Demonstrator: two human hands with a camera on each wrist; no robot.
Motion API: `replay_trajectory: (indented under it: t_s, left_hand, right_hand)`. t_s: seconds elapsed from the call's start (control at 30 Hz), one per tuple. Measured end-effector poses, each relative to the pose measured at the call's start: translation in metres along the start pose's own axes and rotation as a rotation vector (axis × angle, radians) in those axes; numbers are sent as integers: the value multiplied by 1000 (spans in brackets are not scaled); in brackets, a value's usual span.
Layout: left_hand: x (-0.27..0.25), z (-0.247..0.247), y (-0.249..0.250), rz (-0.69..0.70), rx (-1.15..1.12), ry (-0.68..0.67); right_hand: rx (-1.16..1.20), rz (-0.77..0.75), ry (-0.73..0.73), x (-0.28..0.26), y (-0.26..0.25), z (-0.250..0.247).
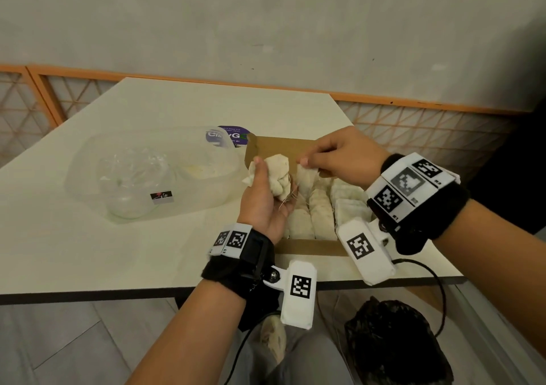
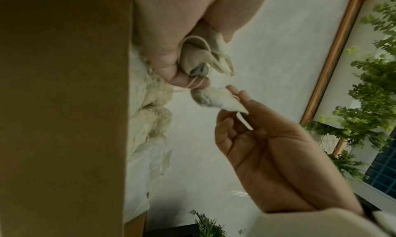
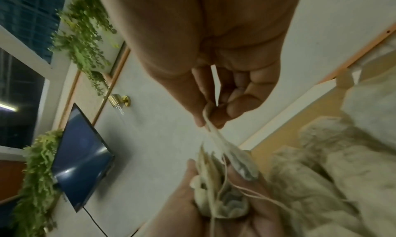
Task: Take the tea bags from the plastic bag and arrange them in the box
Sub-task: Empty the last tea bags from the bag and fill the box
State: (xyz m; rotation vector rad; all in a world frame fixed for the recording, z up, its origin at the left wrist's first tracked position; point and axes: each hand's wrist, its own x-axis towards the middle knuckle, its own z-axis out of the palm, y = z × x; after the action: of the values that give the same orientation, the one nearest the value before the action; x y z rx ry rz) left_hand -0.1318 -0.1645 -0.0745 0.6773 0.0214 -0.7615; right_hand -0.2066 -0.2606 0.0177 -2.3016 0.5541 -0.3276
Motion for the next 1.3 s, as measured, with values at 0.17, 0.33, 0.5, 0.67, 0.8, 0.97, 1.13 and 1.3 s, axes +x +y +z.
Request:
replay_trajectory:
  t_s: [0.17, 0.33, 0.5, 0.67, 0.8, 0.97, 1.13, 1.3]
  left_hand:
    - [1, 3, -1, 24, -21, 15]
    - [2, -2, -2, 65, -40, -75]
    - [2, -3, -3, 102, 37, -120]
    - [1, -2, -1, 104, 32, -217]
    - [2, -5, -1, 54, 60, -225]
    - [1, -4, 2, 5, 57, -136]
    - [-1, -4, 2, -12, 62, -115]
    - [-1, -1, 0, -6, 39, -93]
  right_hand:
    - [491, -76, -57, -14, -26, -2]
    - [599, -15, -17, -8, -24, 23]
    - [309, 61, 155, 5, -2, 43]
    - [295, 98, 123, 7, 4, 44]
    - [398, 92, 184, 9, 3, 27]
    - [494, 96, 255, 9, 7, 1]
    - [420, 13, 184, 2, 6, -16]
    - [349, -47, 142, -9, 6, -20]
